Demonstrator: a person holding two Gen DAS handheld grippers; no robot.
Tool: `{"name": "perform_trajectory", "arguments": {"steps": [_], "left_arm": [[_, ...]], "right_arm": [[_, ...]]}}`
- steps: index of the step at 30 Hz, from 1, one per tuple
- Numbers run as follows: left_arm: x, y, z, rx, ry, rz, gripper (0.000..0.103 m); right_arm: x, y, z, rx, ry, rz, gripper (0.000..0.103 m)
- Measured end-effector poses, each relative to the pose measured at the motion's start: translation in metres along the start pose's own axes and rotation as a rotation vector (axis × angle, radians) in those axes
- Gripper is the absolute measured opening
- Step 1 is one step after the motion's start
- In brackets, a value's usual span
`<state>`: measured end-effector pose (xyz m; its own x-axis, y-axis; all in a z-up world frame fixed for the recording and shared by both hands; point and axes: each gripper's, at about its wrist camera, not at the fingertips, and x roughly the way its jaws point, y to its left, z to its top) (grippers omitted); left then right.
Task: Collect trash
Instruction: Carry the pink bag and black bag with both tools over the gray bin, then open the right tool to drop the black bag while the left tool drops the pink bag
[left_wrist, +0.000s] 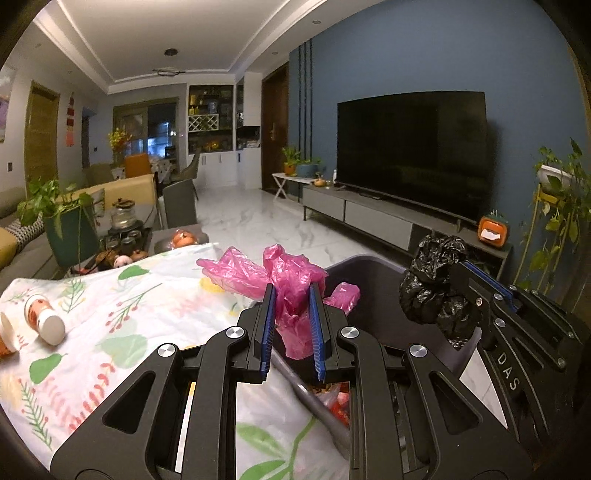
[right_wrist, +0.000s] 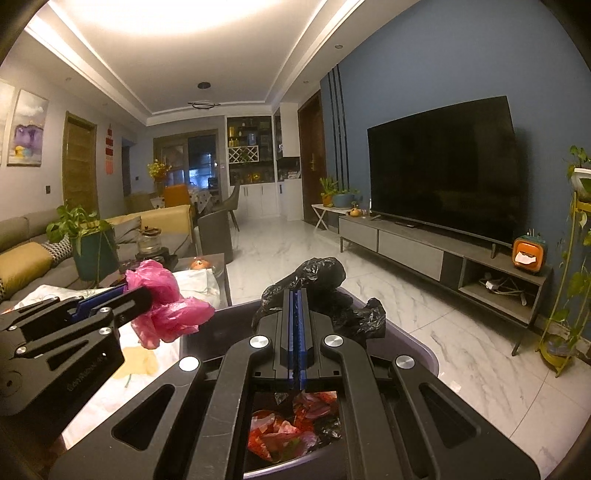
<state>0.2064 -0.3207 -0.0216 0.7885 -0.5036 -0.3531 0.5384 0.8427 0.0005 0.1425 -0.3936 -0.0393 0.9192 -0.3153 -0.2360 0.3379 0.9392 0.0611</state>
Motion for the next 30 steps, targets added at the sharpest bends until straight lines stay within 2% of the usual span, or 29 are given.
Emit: {"name": "perform_trajectory", "arguments": {"steps": [23,25,27,29,30], "left_arm": [[0.033,-0.007,-0.006,-0.003,0.017,-0.082,0.019],[0.035,-0.004,-0.005,-0.006,0.019,-0.096,0.02],[0.036,-0.003,-0.006,-0.007,0.025,-0.103,0.022],[0.038,0.0,-0.006,-0.001,0.029,-0.099,0.032],[0.038,0.002,-0.006,-0.001,0.03,-0.097,0.033]], "right_arm": [[0.014,-0.014,-0.004,0.032,0.016,0.021,0.003],[0.015,-0.015,-0.003,0.039,0.019,0.019,0.006],[0.016,-0.017,-0.003,0.044,0.023,0.012,0.007],[0.016,-0.018,-0.003,0.051,0.024,0.005,0.009],[0.015,-0.019,-0.003,0.06,0.025,-0.002,0.014]]}}
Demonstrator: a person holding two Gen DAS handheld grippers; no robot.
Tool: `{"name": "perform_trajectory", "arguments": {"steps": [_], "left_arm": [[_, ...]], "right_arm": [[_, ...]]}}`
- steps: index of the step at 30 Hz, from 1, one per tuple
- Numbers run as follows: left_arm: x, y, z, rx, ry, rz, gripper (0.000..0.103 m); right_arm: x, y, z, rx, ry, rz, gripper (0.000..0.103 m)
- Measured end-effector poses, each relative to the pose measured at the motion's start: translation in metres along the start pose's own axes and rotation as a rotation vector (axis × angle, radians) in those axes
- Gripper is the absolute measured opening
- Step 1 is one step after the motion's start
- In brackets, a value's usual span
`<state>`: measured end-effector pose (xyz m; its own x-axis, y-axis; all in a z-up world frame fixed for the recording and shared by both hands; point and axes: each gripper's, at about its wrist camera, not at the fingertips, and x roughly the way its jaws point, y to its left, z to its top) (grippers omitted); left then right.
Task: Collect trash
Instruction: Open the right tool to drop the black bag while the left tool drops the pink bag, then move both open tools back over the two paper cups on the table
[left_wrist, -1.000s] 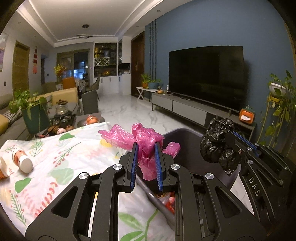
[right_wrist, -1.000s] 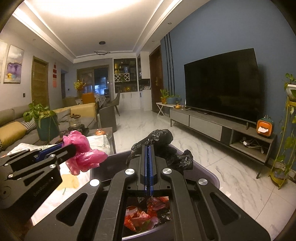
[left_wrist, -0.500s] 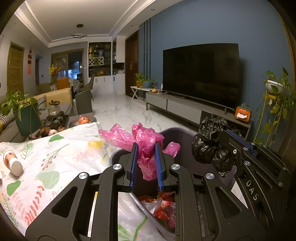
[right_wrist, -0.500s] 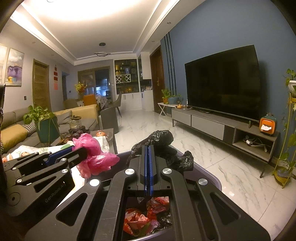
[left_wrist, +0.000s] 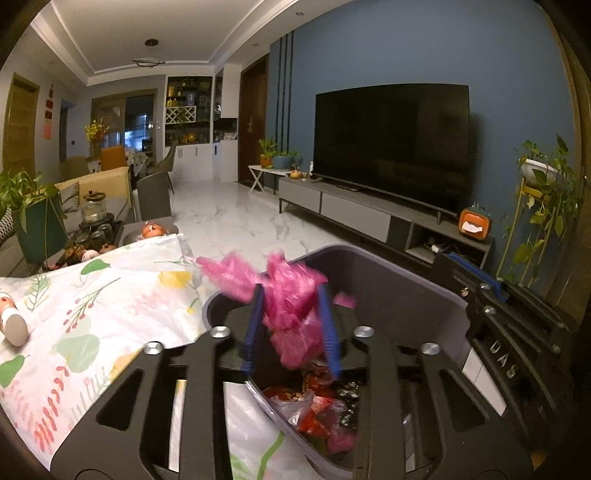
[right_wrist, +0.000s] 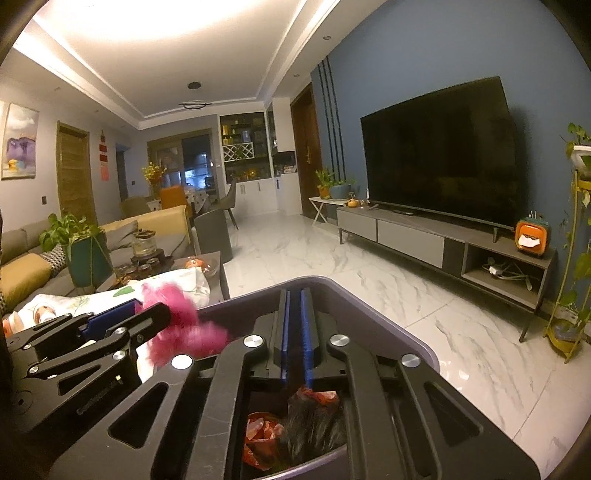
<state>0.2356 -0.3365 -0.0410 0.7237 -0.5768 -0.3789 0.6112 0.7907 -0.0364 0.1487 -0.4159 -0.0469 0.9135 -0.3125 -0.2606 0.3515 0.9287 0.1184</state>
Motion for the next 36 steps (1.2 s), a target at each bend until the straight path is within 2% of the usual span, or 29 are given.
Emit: {"name": "perform_trajectory", "arguments": {"steps": [1,5,6,8,10,21,29,36], "left_arm": [[0.0,0.002,-0.001,-0.003,0.0,0.006,0.037],[-0.006,0.009,-0.003,-0.025,-0.011,0.033,0.06],[-0.008,0.011,-0.004,-0.03,-0.014,0.04,0.063],[-0.013,0.015,-0.006,-0.039,-0.02,0.057,0.072],[-0.018,0.018,-0.007,-0.045,-0.023,0.067,0.075],[-0.07,0.055,-0.017,-0.089,-0.06,0.163,0.09],[-0.12,0.101,-0.029,-0.129,-0.074,0.293,0.093],[-0.164,0.149,-0.041,-0.144,-0.096,0.436,0.094]], "right_arm": [[-0.001,-0.001,0.0,0.007,-0.003,-0.005,0.022],[-0.008,-0.004,-0.001,0.021,-0.012,-0.015,0.039],[-0.011,-0.003,-0.001,0.023,-0.015,-0.015,0.046],[-0.015,-0.002,-0.001,0.02,-0.022,-0.016,0.05],[-0.019,0.001,-0.001,0.017,-0.027,-0.019,0.059],[-0.04,0.027,0.002,-0.001,-0.053,0.041,0.074],[-0.049,0.073,0.0,-0.041,-0.057,0.14,0.079],[-0.055,0.132,-0.007,-0.088,-0.053,0.243,0.084]]}}
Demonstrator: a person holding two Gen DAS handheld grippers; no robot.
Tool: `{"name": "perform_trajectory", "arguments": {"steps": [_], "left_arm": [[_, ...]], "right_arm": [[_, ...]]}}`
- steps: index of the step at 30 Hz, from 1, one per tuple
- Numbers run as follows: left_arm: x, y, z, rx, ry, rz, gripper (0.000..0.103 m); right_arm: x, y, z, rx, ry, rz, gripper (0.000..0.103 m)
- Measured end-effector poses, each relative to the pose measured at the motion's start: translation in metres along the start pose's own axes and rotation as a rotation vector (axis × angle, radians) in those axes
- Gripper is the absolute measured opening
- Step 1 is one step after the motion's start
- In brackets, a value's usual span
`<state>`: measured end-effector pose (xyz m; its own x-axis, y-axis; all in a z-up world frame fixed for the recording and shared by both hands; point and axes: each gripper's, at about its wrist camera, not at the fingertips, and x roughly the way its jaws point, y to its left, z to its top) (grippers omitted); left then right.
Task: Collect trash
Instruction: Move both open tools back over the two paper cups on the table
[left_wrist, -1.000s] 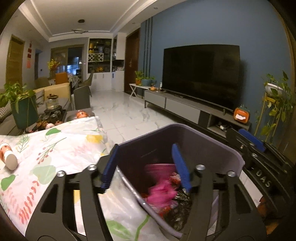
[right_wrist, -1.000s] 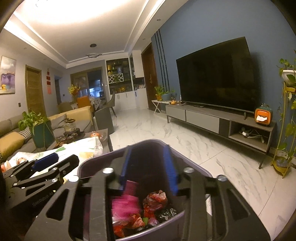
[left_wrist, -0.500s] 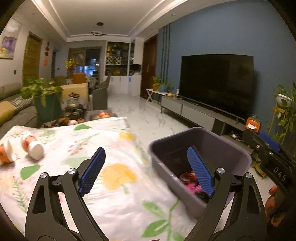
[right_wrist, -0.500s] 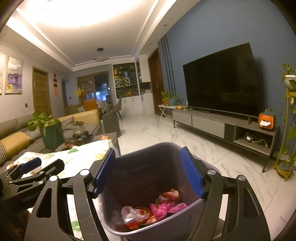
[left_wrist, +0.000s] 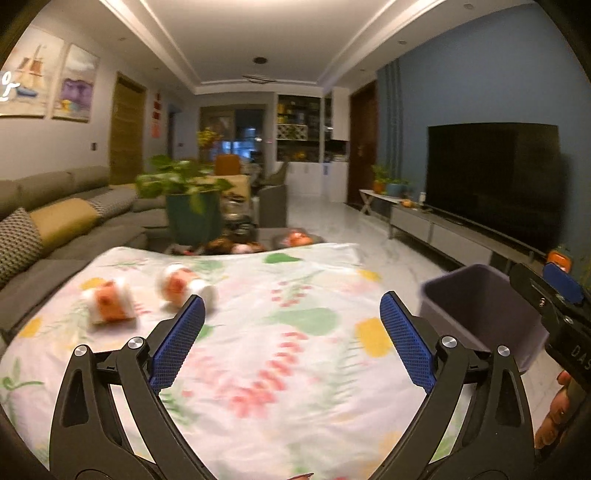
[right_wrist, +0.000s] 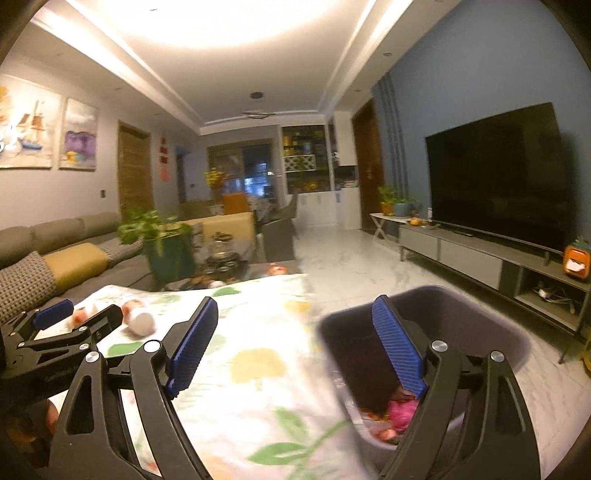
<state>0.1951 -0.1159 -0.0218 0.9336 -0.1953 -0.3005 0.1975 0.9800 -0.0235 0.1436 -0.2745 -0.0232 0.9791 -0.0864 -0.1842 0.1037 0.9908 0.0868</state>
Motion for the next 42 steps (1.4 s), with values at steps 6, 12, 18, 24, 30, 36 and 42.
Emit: {"name": "perform_trajectory", "arguments": {"steps": [6,12,18,24,30,36,42], "left_arm": [[-0.011,0.055,-0.001,-0.036,0.0,0.083,0.094],[-0.016,0.108,-0.007,-0.078,0.009,0.155,0.095],[-0.018,0.161,-0.017,-0.135,0.02,0.22,0.095],[-0.013,0.202,-0.022,-0.184,0.024,0.25,0.095],[0.004,0.23,-0.022,-0.205,0.021,0.251,0.094],[0.037,0.258,-0.014,-0.206,0.055,0.182,0.095],[0.081,0.278,-0.013,-0.191,0.124,0.103,0.094]], "right_arm": [[0.011,0.045,0.0,-0.028,0.011,0.076,0.084],[0.025,0.086,-0.007,-0.064,0.043,0.135,0.084],[0.043,0.125,-0.015,-0.082,0.085,0.179,0.084],[0.065,0.154,-0.017,-0.101,0.113,0.224,0.084],[0.098,0.183,-0.021,-0.121,0.144,0.239,0.084],[0.133,0.196,-0.022,-0.123,0.178,0.241,0.084],[0.161,0.204,-0.026,-0.136,0.203,0.242,0.084]]}}
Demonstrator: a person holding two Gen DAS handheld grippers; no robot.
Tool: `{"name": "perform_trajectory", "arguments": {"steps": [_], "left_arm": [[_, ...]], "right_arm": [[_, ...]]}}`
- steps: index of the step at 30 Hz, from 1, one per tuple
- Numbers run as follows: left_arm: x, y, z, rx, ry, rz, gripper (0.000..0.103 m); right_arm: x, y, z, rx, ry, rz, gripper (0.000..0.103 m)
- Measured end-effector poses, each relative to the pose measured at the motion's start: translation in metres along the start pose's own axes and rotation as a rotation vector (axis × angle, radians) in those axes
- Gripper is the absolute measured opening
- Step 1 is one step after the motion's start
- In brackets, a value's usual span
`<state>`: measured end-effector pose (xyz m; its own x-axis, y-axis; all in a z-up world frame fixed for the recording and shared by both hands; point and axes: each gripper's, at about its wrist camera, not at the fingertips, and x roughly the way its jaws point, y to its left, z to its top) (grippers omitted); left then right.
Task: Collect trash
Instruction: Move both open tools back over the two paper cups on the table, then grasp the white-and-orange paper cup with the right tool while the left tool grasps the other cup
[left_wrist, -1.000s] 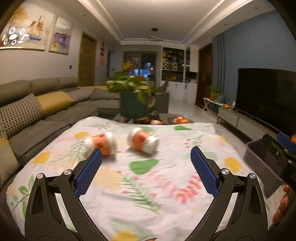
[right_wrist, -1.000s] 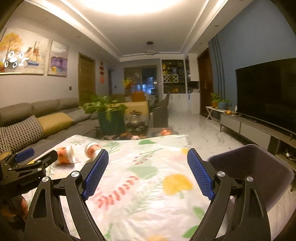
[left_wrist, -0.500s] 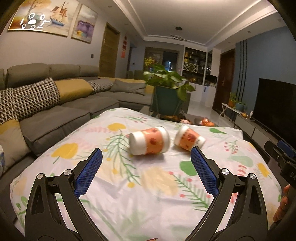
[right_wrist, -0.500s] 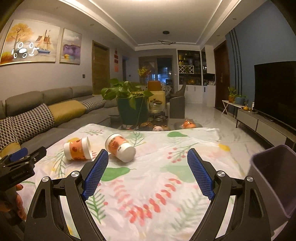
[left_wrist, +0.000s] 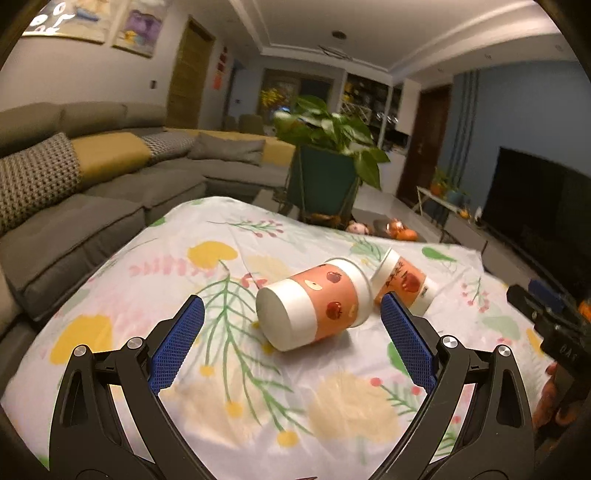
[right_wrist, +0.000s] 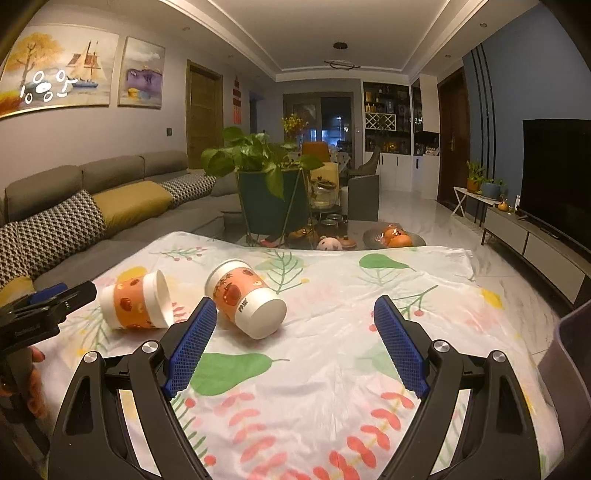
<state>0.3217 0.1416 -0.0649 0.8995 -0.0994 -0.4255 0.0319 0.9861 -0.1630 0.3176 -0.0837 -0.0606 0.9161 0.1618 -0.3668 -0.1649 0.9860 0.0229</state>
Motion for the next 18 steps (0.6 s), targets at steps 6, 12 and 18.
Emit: {"name": "perform_trajectory", "arguments": {"steps": [6,12,18], "left_arm": [[0.026,0.005,0.007,0.006,0.056,-0.125,0.095],[0.046,0.005,0.013,0.023,0.09,-0.219,0.095],[0.06,0.002,0.011,0.031,0.146,-0.289,0.094]], "right_arm": [[0.026,0.003,0.002,-0.017,0.027,0.003,0.084],[0.047,0.011,0.005,-0.051,0.052,0.025,0.084],[0.071,0.014,0.008,-0.04,0.11,0.074,0.084]]}}
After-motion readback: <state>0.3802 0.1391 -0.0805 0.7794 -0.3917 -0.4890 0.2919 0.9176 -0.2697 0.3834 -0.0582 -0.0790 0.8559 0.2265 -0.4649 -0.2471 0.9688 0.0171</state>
